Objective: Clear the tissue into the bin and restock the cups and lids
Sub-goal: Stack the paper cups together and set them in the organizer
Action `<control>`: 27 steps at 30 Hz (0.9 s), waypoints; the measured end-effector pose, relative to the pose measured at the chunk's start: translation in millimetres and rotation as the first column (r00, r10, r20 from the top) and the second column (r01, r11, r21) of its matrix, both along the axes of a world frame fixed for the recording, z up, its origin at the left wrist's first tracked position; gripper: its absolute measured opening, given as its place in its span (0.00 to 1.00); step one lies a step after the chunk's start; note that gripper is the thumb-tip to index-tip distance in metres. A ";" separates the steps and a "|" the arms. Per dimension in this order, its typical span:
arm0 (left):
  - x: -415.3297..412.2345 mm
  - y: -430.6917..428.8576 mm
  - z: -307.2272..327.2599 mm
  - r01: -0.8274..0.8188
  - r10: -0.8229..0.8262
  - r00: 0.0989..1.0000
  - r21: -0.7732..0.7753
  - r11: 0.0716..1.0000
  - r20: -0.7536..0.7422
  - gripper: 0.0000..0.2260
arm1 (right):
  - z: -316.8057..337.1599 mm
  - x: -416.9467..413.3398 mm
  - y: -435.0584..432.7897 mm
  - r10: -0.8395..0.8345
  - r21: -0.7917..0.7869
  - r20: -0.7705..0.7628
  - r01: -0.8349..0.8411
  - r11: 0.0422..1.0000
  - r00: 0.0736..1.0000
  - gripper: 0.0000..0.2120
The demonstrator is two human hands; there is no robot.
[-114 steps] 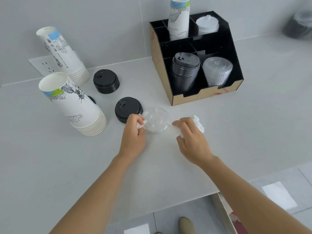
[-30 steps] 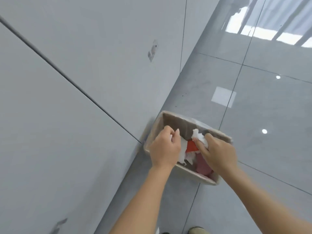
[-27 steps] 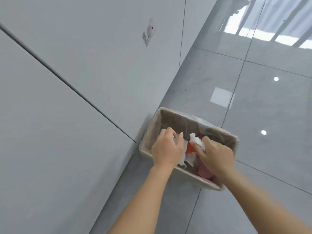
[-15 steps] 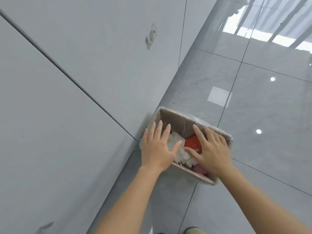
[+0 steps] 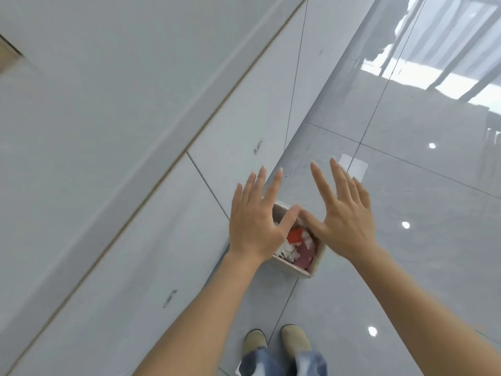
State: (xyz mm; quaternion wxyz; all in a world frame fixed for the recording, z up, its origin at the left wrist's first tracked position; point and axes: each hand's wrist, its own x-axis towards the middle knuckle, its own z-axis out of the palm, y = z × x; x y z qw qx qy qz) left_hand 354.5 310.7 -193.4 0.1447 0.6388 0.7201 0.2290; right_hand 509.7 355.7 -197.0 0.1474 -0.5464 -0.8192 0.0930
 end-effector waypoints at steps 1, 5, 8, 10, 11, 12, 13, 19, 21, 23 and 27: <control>0.5 -1.2 19.5 0.005 -0.005 1.000 0.018 1.000 0.003 0.31 | 19.6 -0.7 -0.1 0.008 0.023 -0.009 -0.007 1.000 1.000 0.36; -6.3 -7.3 82.7 -0.039 0.048 0.996 0.110 0.993 -0.080 0.30 | 87.7 -5.4 0.8 0.044 0.109 -0.032 -0.041 0.993 0.999 0.36; -16.1 -15.4 125.3 -0.115 0.131 0.986 0.154 0.981 -0.103 0.30 | 130.9 -9.2 -1.1 0.065 0.155 -0.050 -0.057 0.986 0.997 0.37; -24.5 -22.5 148.8 -0.141 0.165 0.978 0.175 0.975 -0.130 0.31 | 153.5 -13.8 -1.7 0.096 0.183 -0.044 -0.087 0.979 0.994 0.38; -28.5 -25.0 157.0 -0.150 0.178 0.973 0.180 0.972 -0.145 0.31 | 161.9 -16.6 -1.1 0.108 0.189 -0.044 -0.098 0.977 0.993 0.38; -33.5 -28.5 164.2 -0.164 0.196 0.967 0.189 0.968 -0.161 0.31 | 169.7 -20.1 -1.2 0.129 0.201 -0.044 -0.118 0.972 0.991 0.38; -39.0 -32.9 172.1 -0.186 0.221 0.960 0.198 0.962 -0.172 0.31 | 177.3 -24.9 -1.6 0.148 0.212 -0.047 -0.135 0.968 0.988 0.38; -76.9 -64.8 211.0 -0.319 0.373 0.906 0.257 0.912 -0.199 0.32 | 217.6 -66.1 -9.2 0.267 0.270 -0.087 -0.235 0.934 0.960 0.38; -91.2 -77.5 222.3 -0.366 0.426 0.879 0.271 0.890 -0.213 0.32 | 228.2 -84.7 -13.1 0.318 0.284 -0.089 -0.282 0.916 0.944 0.38; -107.3 -92.8 235.1 -0.424 0.493 0.844 0.299 0.855 -0.211 0.31 | 240.2 -106.7 -19.1 0.377 0.300 -0.100 -0.334 0.894 0.921 0.38; -142.2 -130.2 259.7 -0.528 0.620 0.753 0.361 0.769 -0.218 0.30 | 266.5 -153.2 -34.5 0.497 0.359 -0.112 -0.431 0.827 0.860 0.37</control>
